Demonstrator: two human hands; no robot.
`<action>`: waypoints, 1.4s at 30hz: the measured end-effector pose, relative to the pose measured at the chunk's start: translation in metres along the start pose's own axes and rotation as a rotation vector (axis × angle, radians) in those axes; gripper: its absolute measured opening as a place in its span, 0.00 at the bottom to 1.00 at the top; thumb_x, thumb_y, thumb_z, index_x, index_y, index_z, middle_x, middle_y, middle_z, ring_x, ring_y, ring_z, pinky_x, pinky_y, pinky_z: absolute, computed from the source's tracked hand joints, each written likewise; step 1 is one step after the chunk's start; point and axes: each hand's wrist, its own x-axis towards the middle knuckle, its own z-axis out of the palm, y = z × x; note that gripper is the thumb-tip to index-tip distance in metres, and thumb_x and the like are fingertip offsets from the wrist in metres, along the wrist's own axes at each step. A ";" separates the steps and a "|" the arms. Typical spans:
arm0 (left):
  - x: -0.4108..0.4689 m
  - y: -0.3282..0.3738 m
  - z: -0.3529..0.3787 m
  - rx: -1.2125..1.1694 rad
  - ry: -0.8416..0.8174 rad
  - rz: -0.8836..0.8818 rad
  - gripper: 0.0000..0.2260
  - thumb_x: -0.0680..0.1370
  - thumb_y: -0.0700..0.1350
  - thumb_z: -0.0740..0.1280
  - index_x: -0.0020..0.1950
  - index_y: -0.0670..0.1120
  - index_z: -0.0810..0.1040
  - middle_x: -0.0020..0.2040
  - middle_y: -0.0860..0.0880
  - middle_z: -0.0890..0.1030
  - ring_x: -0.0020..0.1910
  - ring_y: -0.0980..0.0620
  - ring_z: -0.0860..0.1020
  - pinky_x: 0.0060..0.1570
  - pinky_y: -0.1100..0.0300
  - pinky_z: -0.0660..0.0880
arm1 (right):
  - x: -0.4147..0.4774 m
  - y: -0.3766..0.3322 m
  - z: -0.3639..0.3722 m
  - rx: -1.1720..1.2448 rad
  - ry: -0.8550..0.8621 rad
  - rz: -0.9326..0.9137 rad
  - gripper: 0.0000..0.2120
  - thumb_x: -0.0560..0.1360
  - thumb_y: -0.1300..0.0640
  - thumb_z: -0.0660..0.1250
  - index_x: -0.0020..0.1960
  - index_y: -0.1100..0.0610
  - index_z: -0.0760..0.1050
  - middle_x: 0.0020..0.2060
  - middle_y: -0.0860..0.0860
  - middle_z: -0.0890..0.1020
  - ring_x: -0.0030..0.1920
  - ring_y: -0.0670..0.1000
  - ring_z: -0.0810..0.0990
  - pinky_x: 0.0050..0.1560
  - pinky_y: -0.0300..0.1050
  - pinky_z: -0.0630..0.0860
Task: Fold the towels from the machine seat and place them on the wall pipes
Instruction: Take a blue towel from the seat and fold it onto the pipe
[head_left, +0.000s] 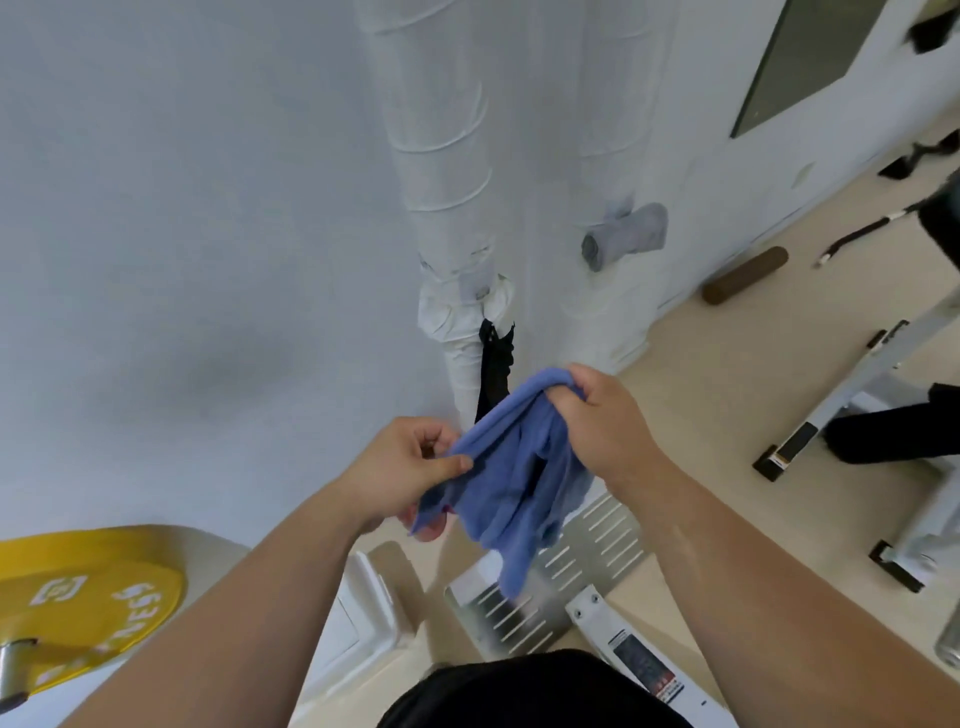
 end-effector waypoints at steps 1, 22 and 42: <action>0.001 -0.009 -0.001 -0.018 -0.010 -0.021 0.10 0.78 0.41 0.72 0.37 0.48 0.78 0.31 0.47 0.81 0.32 0.45 0.75 0.37 0.51 0.72 | 0.002 0.000 0.000 0.045 0.013 0.041 0.10 0.80 0.56 0.62 0.44 0.56 0.80 0.36 0.50 0.81 0.38 0.48 0.78 0.44 0.49 0.77; 0.010 0.024 0.022 -0.285 0.295 0.037 0.14 0.83 0.39 0.58 0.47 0.52 0.79 0.29 0.46 0.69 0.29 0.49 0.66 0.30 0.60 0.67 | -0.016 0.006 -0.003 0.336 -0.127 0.386 0.13 0.76 0.70 0.59 0.43 0.56 0.78 0.32 0.49 0.79 0.33 0.48 0.76 0.32 0.37 0.73; 0.000 0.053 0.045 0.154 0.113 0.245 0.07 0.69 0.42 0.71 0.34 0.41 0.76 0.28 0.54 0.74 0.30 0.56 0.70 0.32 0.60 0.70 | -0.019 -0.006 -0.040 0.352 -0.113 0.230 0.04 0.78 0.58 0.70 0.48 0.56 0.83 0.45 0.53 0.81 0.44 0.47 0.78 0.48 0.43 0.77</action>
